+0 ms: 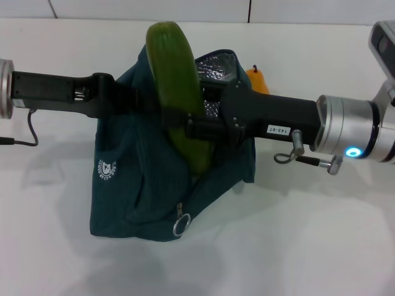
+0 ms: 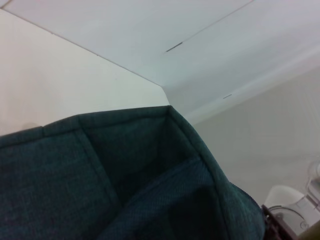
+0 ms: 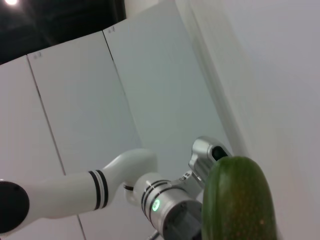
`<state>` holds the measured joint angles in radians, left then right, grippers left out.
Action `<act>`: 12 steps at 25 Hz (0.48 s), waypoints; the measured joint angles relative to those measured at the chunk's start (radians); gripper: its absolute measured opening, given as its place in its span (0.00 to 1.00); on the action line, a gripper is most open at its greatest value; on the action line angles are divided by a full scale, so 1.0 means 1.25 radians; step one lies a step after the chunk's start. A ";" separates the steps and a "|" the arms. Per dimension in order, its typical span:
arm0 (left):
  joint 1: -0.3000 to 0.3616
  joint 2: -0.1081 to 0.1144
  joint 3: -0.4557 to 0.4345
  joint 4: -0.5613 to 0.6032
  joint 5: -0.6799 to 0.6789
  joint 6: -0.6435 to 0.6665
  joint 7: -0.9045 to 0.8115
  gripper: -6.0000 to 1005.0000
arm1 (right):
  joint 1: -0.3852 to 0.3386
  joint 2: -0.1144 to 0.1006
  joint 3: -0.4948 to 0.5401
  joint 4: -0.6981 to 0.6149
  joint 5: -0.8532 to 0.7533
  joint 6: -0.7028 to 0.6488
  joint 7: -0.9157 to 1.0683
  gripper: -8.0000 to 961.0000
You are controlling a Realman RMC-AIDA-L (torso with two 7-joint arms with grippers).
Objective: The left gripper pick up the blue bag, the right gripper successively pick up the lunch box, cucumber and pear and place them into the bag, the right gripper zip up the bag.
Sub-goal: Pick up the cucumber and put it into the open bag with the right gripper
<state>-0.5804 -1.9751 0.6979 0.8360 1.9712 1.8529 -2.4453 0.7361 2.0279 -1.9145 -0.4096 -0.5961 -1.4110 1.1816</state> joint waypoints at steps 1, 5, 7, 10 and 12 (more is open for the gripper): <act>0.000 0.000 0.000 0.000 0.000 0.000 0.000 0.06 | -0.005 0.000 -0.002 0.000 0.000 0.001 -0.004 0.61; 0.000 0.000 0.000 0.000 0.000 0.000 0.000 0.06 | -0.024 0.000 -0.012 -0.005 0.000 0.010 -0.023 0.61; 0.000 0.000 0.000 0.000 0.000 0.000 0.000 0.06 | -0.027 0.000 -0.012 -0.005 0.000 0.012 -0.026 0.61; -0.001 0.000 0.000 0.000 0.000 0.000 0.000 0.06 | -0.036 0.000 -0.014 -0.005 0.001 0.017 -0.041 0.61; -0.002 0.000 0.000 0.000 0.000 0.000 0.000 0.06 | -0.039 0.000 -0.014 -0.005 0.001 0.020 -0.046 0.61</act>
<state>-0.5829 -1.9755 0.6979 0.8361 1.9709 1.8529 -2.4453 0.6869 2.0278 -1.9324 -0.4160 -0.5953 -1.3860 1.1244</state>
